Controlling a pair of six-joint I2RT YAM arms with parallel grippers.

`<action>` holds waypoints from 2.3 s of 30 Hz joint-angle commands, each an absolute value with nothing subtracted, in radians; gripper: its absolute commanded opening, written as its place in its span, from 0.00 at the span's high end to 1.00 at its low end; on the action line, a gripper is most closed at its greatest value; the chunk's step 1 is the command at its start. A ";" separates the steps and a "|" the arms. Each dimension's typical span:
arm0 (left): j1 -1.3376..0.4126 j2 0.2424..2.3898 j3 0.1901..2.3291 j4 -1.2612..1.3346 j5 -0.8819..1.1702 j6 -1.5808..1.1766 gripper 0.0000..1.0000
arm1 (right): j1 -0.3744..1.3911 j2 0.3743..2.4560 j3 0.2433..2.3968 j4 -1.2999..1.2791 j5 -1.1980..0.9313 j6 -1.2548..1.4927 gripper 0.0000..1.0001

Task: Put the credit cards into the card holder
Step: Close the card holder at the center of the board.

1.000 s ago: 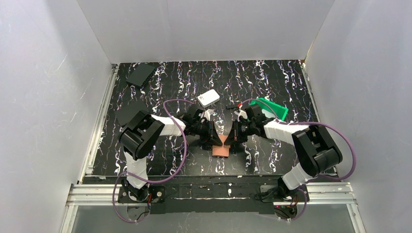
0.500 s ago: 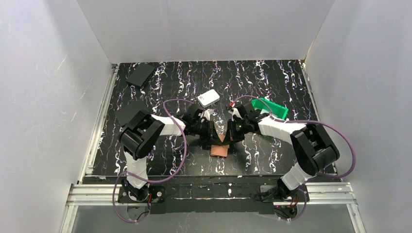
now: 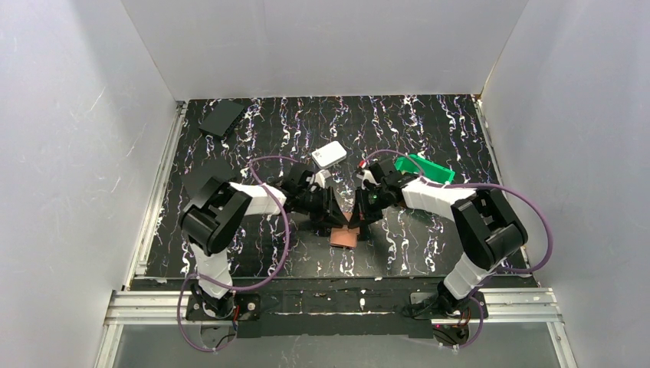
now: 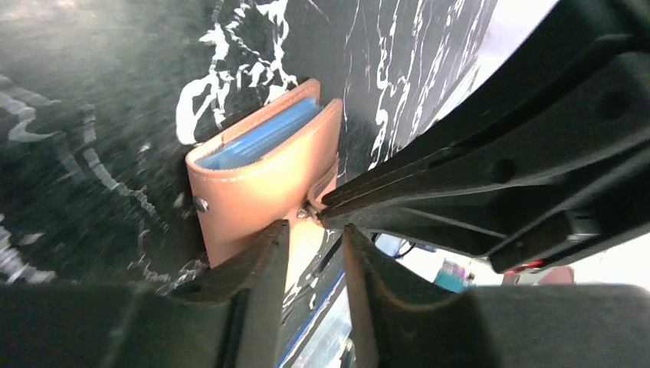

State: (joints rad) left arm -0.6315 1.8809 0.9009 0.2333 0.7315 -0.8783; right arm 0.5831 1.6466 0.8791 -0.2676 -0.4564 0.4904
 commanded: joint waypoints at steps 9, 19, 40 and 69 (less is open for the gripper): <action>-0.535 1.739 0.781 0.234 0.736 -0.865 0.85 | 0.621 1.782 0.875 -0.322 -0.314 0.413 0.99; -0.552 1.856 0.777 0.235 0.705 -0.843 0.95 | 0.678 1.798 0.949 -0.406 -0.232 0.409 0.99; -0.566 1.851 0.751 0.272 0.673 -0.872 0.99 | 0.915 2.055 0.989 -0.542 0.184 0.677 0.99; -0.539 1.565 0.756 0.145 0.729 -0.796 0.58 | 0.810 1.625 1.084 -0.501 -0.087 0.432 0.39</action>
